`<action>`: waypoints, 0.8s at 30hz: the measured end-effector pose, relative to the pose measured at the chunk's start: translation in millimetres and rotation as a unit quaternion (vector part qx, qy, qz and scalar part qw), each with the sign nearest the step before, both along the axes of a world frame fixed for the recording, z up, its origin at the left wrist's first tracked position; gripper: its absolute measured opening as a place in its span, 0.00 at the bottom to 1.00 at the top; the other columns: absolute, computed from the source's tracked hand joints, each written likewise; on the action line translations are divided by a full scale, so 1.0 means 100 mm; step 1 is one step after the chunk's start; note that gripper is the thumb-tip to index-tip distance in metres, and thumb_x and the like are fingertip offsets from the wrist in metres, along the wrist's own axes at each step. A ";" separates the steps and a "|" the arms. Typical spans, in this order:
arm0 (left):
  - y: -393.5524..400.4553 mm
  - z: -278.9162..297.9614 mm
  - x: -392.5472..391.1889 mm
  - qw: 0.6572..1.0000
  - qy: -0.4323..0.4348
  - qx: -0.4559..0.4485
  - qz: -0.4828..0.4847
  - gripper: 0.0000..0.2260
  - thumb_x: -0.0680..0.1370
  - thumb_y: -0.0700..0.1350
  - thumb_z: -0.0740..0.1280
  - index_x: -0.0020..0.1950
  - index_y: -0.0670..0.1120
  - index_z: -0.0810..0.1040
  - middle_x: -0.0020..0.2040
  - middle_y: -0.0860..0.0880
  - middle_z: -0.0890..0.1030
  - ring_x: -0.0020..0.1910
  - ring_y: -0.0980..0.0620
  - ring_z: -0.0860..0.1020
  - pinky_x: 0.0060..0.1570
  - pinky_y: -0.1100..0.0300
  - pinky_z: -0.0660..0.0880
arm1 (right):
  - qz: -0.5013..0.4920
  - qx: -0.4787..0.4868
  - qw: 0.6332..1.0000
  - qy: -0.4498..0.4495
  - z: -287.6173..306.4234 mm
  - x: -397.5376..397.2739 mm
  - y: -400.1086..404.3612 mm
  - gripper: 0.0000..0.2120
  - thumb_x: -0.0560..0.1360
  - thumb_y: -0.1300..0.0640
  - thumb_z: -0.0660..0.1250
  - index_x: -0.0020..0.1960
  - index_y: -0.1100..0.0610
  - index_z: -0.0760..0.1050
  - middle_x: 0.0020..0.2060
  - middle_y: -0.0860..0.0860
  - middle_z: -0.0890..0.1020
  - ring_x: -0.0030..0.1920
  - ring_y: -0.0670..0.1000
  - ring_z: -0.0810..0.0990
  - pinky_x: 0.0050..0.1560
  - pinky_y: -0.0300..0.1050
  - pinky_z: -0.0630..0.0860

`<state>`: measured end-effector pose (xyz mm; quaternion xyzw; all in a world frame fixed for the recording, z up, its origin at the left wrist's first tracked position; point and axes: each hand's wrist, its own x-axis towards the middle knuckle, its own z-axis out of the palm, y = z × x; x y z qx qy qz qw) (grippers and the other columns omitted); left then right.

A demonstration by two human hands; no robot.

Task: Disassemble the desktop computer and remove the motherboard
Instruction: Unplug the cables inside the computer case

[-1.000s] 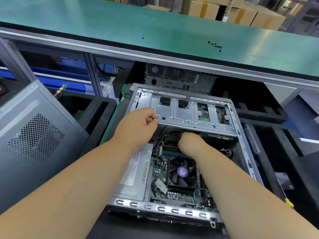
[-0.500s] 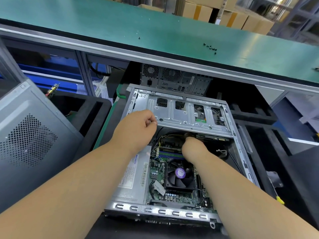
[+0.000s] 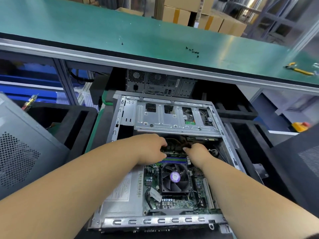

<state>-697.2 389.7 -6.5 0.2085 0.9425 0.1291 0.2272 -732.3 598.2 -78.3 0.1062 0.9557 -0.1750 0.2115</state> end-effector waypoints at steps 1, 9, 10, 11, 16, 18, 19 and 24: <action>0.07 -0.02 -0.06 0.999 -0.018 -0.025 -0.028 0.27 0.80 0.55 0.59 0.78 0.51 0.57 0.76 0.48 0.60 0.72 0.46 0.63 0.69 0.52 0.63 | -0.002 0.017 1.000 -0.013 -0.02 -0.01 -0.02 0.19 0.83 0.53 0.56 0.63 0.66 0.73 0.55 0.61 0.80 0.55 0.61 0.78 0.49 0.46 0.75; 0.57 -0.16 -0.40 0.981 -0.061 -0.170 -0.067 0.22 0.80 0.44 0.57 0.74 0.41 0.61 0.67 0.41 0.71 0.54 0.46 0.72 0.59 0.53 0.71 | 0.099 0.137 0.985 -0.023 -0.09 -0.10 -0.04 0.25 0.80 0.66 0.55 0.76 0.56 0.61 0.64 0.57 0.75 0.61 0.60 0.76 0.49 0.49 0.75; 0.61 -0.18 -0.41 0.980 -0.047 -0.181 -0.071 0.19 0.80 0.43 0.57 0.71 0.41 0.65 0.63 0.42 0.74 0.50 0.48 0.72 0.56 0.54 0.72 | 0.102 0.137 0.985 -0.022 -0.12 -0.12 -0.04 0.24 0.80 0.66 0.56 0.75 0.56 0.62 0.65 0.57 0.75 0.62 0.60 0.76 0.52 0.50 0.75; 0.65 -0.21 -0.42 0.978 -0.026 -0.191 -0.075 0.16 0.80 0.42 0.58 0.67 0.42 0.69 0.59 0.44 0.76 0.47 0.48 0.71 0.54 0.55 0.72 | 0.109 0.149 0.982 -0.031 -0.13 -0.14 -0.04 0.22 0.80 0.66 0.56 0.74 0.57 0.64 0.65 0.57 0.75 0.62 0.60 0.76 0.54 0.50 0.75; 0.72 -0.40 -0.42 0.986 0.045 -0.161 -0.010 0.09 0.78 0.39 0.60 0.57 0.45 0.74 0.40 0.51 0.69 0.43 0.48 0.70 0.44 0.53 0.71 | 0.112 0.153 0.980 -0.053 -0.15 -0.17 -0.08 0.20 0.81 0.66 0.55 0.72 0.58 0.67 0.67 0.56 0.74 0.63 0.60 0.75 0.50 0.49 0.74; 0.73 -0.43 -0.45 0.986 0.052 -0.156 0.007 0.07 0.78 0.38 0.60 0.53 0.45 0.74 0.37 0.51 0.65 0.42 0.48 0.69 0.43 0.54 0.69 | 0.122 0.144 0.980 -0.057 -0.17 -0.19 -0.08 0.20 0.82 0.65 0.54 0.73 0.57 0.66 0.67 0.56 0.73 0.63 0.59 0.75 0.51 0.48 0.74; 0.74 -0.44 -0.47 0.986 0.042 -0.164 0.007 0.05 0.78 0.38 0.59 0.49 0.45 0.73 0.36 0.51 0.65 0.42 0.48 0.69 0.43 0.55 0.68 | 0.128 0.150 0.978 -0.062 -0.19 -0.20 -0.08 0.20 0.82 0.63 0.54 0.73 0.57 0.66 0.67 0.56 0.73 0.63 0.59 0.75 0.53 0.47 0.74; 0.87 -0.53 -0.59 0.986 0.004 -0.157 0.060 0.13 0.80 0.40 0.59 0.36 0.47 0.64 0.36 0.50 0.65 0.39 0.51 0.67 0.47 0.59 0.67 | 0.136 0.130 0.982 -0.027 -0.23 -0.18 -0.01 0.17 0.82 0.57 0.55 0.66 0.61 0.74 0.64 0.58 0.76 0.65 0.57 0.74 0.60 0.45 0.70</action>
